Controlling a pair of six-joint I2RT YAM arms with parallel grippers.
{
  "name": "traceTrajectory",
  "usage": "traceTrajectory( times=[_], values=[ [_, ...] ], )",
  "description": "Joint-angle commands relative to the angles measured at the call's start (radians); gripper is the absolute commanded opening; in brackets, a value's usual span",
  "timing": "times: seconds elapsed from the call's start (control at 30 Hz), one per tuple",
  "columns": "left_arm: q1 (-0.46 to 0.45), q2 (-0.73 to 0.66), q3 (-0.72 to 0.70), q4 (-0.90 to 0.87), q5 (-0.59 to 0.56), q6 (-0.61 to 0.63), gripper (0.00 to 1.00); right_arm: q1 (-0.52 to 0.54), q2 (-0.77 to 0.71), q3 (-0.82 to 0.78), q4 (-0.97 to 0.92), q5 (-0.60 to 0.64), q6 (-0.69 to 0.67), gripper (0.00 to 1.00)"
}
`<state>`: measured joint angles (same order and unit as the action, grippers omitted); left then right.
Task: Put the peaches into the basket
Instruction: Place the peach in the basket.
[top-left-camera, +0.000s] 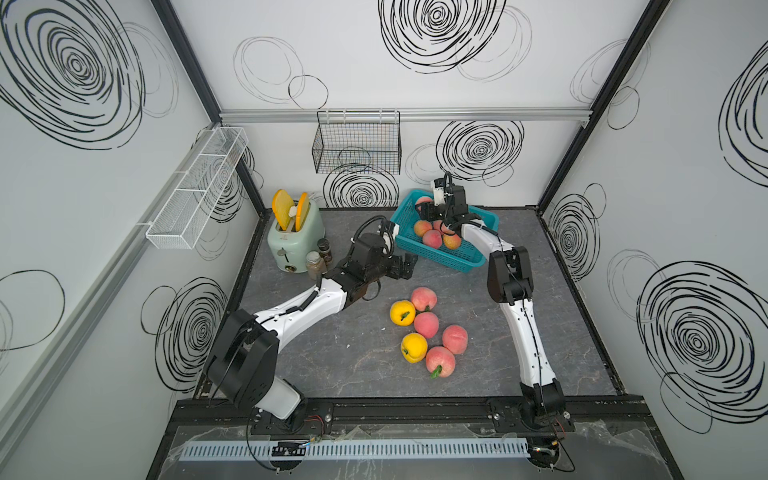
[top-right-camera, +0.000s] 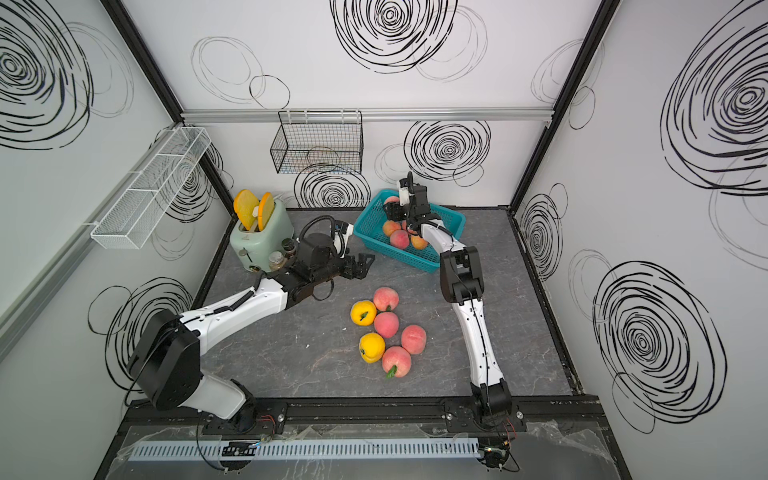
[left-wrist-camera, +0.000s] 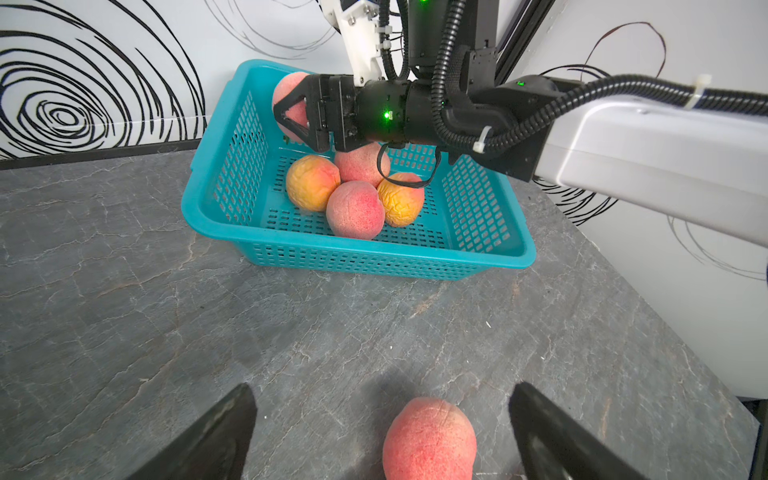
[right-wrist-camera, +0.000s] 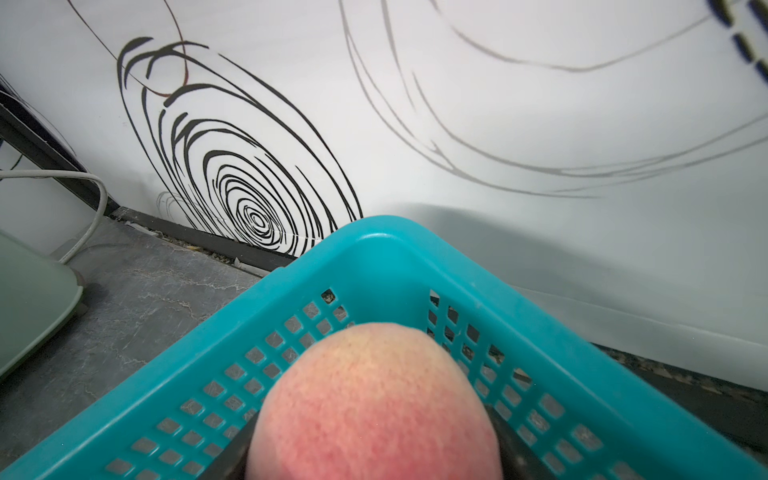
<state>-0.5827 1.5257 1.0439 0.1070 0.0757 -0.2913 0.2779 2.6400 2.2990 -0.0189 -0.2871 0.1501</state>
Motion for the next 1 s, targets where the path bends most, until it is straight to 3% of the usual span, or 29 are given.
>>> traceTrajectory(
  times=[0.0, 0.97],
  values=[
    [-0.006, 0.007, 0.021, 0.043, -0.014, 0.021, 0.98, 0.001, 0.022, 0.03, -0.037, 0.013, -0.002, 0.7],
    [-0.008, 0.002, 0.019, 0.033, -0.018, 0.023, 0.98, 0.049, 0.046, 0.138, -0.192, 0.169, -0.146, 0.73]
  ],
)
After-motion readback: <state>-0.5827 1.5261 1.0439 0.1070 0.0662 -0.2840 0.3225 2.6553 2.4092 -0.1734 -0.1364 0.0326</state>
